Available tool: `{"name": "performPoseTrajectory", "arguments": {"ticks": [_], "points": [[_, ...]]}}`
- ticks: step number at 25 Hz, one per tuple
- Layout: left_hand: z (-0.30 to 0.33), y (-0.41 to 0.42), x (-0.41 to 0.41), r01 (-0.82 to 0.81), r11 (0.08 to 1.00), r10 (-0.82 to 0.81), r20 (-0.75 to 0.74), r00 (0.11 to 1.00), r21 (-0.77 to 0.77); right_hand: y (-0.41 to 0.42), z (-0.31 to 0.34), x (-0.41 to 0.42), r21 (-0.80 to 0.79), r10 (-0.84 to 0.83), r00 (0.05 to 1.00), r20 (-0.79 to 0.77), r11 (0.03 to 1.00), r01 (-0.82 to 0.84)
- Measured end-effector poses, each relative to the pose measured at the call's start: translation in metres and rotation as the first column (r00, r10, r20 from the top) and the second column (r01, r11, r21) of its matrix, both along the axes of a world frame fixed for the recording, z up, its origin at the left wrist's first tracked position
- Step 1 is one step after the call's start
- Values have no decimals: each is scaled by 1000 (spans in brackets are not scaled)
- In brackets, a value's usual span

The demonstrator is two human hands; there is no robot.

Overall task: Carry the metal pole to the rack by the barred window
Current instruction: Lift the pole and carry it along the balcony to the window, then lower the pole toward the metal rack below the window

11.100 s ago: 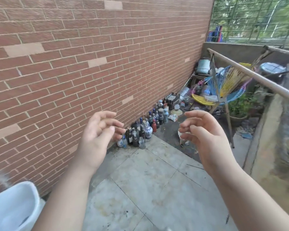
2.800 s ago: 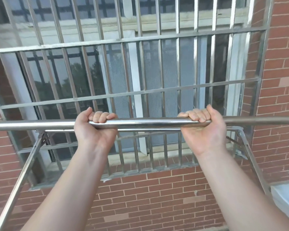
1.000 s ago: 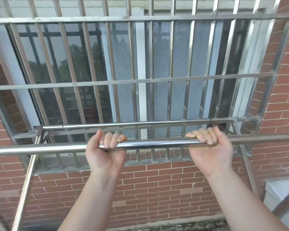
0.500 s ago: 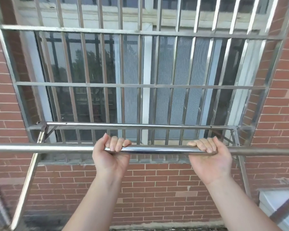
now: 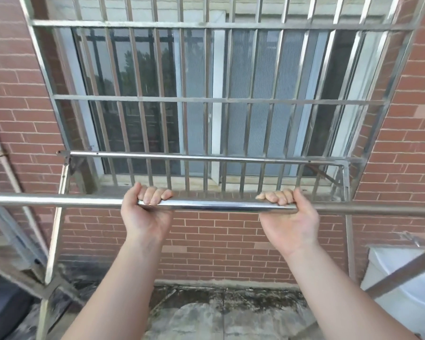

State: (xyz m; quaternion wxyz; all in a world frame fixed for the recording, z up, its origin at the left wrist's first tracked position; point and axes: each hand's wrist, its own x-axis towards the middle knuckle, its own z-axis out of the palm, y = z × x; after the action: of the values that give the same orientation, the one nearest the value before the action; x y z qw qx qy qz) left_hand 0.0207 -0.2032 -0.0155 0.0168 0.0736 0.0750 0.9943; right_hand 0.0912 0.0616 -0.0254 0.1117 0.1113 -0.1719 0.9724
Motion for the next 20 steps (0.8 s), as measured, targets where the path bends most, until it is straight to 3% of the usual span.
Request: {"name": "performPoseTrajectory", "arguments": {"ticks": [6,20], "points": [[-24,-22,67,-14,999,12,45,999,32,-23,-22,75,-48,38,999,22,998,-37],[-75,-78,196,27,992,-16,96,995,-122,-63,-66,215,-85,60,982,179,995,-45]]}}
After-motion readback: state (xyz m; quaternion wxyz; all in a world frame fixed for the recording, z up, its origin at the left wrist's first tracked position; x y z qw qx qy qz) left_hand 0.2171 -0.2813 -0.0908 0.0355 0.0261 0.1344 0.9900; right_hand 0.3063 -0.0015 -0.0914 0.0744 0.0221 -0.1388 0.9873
